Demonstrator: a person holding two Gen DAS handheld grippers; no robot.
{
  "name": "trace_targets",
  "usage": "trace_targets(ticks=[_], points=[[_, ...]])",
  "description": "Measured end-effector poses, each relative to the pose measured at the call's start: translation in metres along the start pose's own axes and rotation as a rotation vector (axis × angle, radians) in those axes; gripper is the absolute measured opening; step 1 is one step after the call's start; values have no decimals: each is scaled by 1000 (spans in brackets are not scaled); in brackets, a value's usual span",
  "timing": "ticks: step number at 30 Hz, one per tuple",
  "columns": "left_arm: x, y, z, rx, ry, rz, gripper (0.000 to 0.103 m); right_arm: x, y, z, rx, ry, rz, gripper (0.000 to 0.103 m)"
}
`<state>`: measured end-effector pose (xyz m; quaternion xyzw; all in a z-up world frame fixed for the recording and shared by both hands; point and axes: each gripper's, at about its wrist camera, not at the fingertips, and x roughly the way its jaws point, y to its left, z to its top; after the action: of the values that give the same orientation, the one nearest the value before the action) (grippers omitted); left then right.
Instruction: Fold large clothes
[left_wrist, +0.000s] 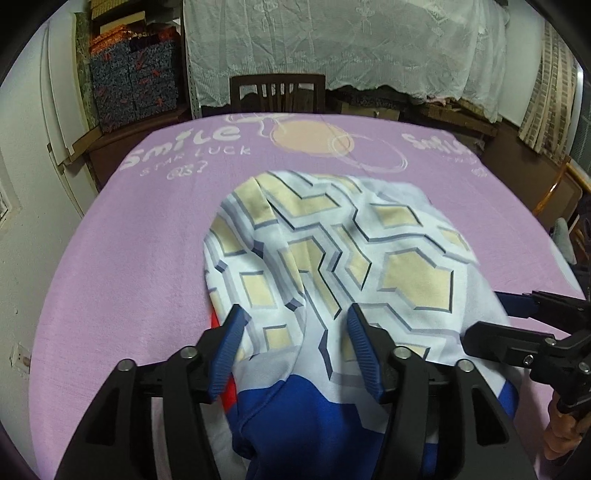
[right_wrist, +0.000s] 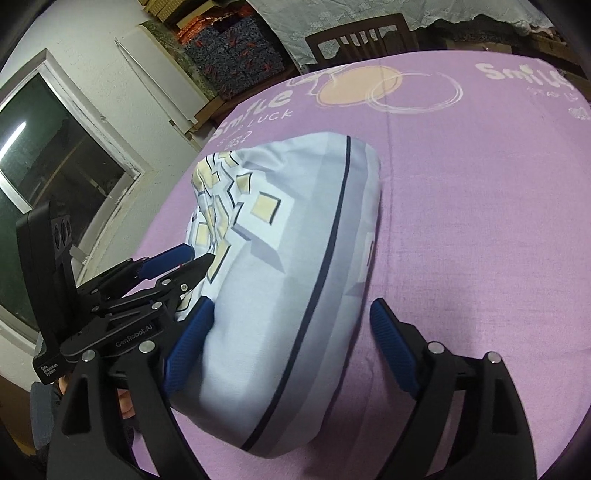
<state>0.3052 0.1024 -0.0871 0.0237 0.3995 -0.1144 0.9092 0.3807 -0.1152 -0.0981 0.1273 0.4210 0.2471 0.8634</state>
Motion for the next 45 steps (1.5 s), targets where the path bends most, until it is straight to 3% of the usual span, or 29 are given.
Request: trace_targets(ticks=[8,14,26,37,45], points=[[-38,0,8,-11,-119,-38,73,-35,13,-8,-10,-40,-53,83],[-51,9,10,-53,-151,-65,77,-63,15,-18,21,-66,-35,83],[-33,28,7,-136,-65,-143,82,-80,6,-13,114,-102,72,87],[-5,38,1,-153,21,-138,83,-47,-13,1,158,-37,100,87],[14,46,-3,-200,87,-203,83,-21,-23,13,157,14,111,88]])
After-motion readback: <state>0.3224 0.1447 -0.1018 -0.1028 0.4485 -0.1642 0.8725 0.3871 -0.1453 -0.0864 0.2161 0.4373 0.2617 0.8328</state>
